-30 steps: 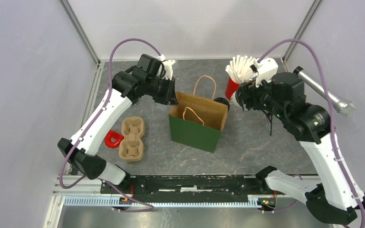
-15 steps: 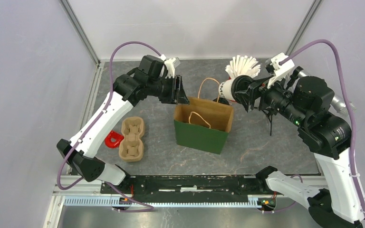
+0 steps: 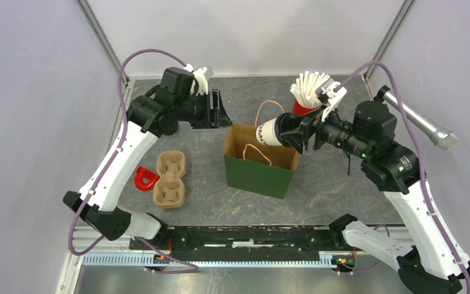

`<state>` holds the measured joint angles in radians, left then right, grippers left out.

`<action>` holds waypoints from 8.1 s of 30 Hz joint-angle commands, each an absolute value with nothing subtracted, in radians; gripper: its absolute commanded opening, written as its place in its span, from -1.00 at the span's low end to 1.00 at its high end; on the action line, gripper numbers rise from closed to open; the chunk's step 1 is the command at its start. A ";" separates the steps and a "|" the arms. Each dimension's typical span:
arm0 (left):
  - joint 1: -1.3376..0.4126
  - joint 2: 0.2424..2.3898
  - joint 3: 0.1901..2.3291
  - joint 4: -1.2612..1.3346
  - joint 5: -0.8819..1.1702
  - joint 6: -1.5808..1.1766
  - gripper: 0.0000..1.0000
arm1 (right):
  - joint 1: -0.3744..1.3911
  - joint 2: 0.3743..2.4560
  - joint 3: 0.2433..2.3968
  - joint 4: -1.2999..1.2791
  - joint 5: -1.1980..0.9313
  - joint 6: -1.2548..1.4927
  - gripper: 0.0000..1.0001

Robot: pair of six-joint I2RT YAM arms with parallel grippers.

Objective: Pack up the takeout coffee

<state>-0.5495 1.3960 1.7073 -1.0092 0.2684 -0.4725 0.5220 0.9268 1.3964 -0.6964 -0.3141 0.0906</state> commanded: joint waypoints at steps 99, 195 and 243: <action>-0.717 0.941 1.082 -0.559 0.328 -0.344 -0.81 | 1.624 1.024 0.916 -0.399 0.905 -0.238 0.55; -0.754 0.605 0.810 -0.686 0.321 -0.495 -0.92 | 1.449 1.160 0.948 -0.274 0.432 -0.674 0.62; -0.755 0.575 0.766 -0.672 0.353 -0.576 -0.86 | 1.319 1.299 0.893 -0.143 0.260 -0.910 0.64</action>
